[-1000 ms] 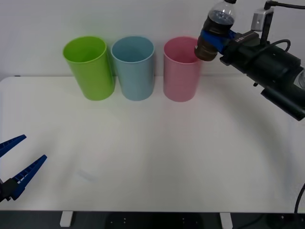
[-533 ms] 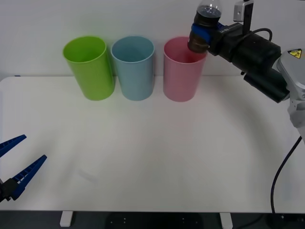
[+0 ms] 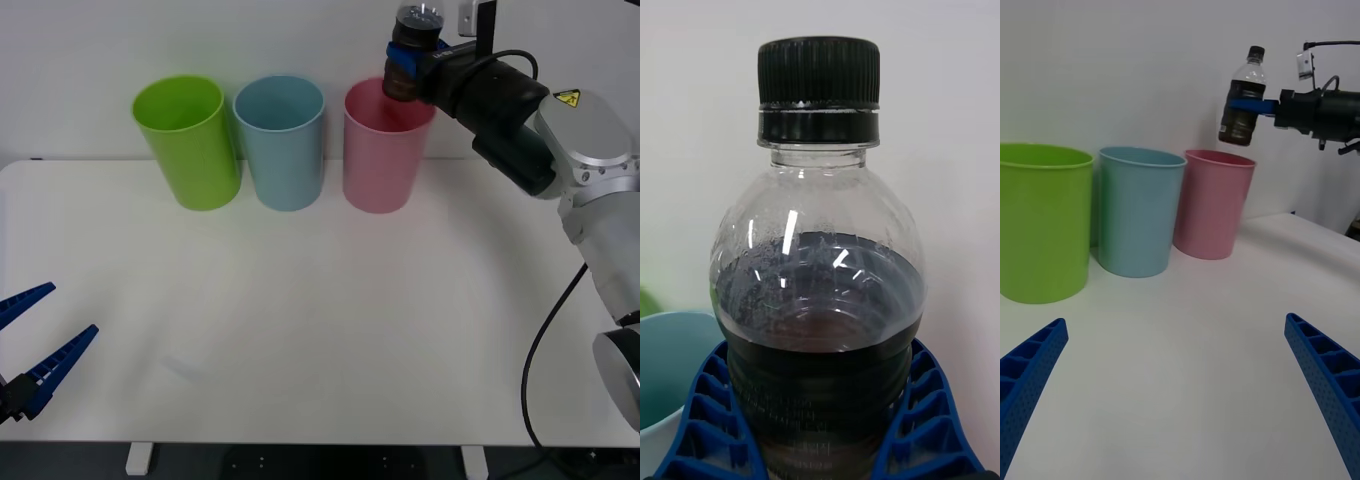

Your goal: Grasp the object on the table and drop it into the matching bin: aluminum can to the light blue bin, PET bottle to the pink bin.

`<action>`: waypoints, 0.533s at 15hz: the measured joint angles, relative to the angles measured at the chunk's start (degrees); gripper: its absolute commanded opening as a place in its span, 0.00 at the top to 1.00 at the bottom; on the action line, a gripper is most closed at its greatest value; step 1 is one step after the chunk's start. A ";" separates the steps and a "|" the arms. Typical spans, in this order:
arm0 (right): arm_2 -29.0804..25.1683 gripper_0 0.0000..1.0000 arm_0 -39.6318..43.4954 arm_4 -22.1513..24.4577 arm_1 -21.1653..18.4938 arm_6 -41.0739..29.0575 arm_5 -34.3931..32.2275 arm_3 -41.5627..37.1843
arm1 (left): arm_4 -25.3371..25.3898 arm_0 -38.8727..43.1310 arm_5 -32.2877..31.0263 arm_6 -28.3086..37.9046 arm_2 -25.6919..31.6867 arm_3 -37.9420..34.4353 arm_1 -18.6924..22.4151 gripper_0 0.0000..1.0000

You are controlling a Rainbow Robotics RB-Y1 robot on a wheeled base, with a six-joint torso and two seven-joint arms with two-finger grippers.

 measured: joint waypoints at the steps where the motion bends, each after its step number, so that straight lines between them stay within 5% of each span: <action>1: 0.00 1.00 -0.50 0.13 0.57 0.36 0.49 0.73 | 0.00 0.00 0.00 0.00 0.00 0.00 0.00 0.00; 3: 0.00 1.00 -0.82 0.26 1.32 0.91 1.46 1.05 | 0.00 0.00 0.00 0.00 0.00 0.00 0.00 0.00; 4: 0.00 0.91 -0.82 0.30 1.52 1.16 1.56 1.10 | 0.00 0.00 0.00 0.00 0.00 0.00 0.00 0.00; 6: 0.00 0.10 -0.82 0.46 1.61 1.89 1.58 1.10 | 0.00 0.00 0.00 0.00 0.00 0.00 0.00 0.00; 8: 0.00 0.00 -0.82 0.49 1.69 2.56 1.59 1.09 | 0.00 0.00 0.00 0.00 0.00 0.00 0.00 0.00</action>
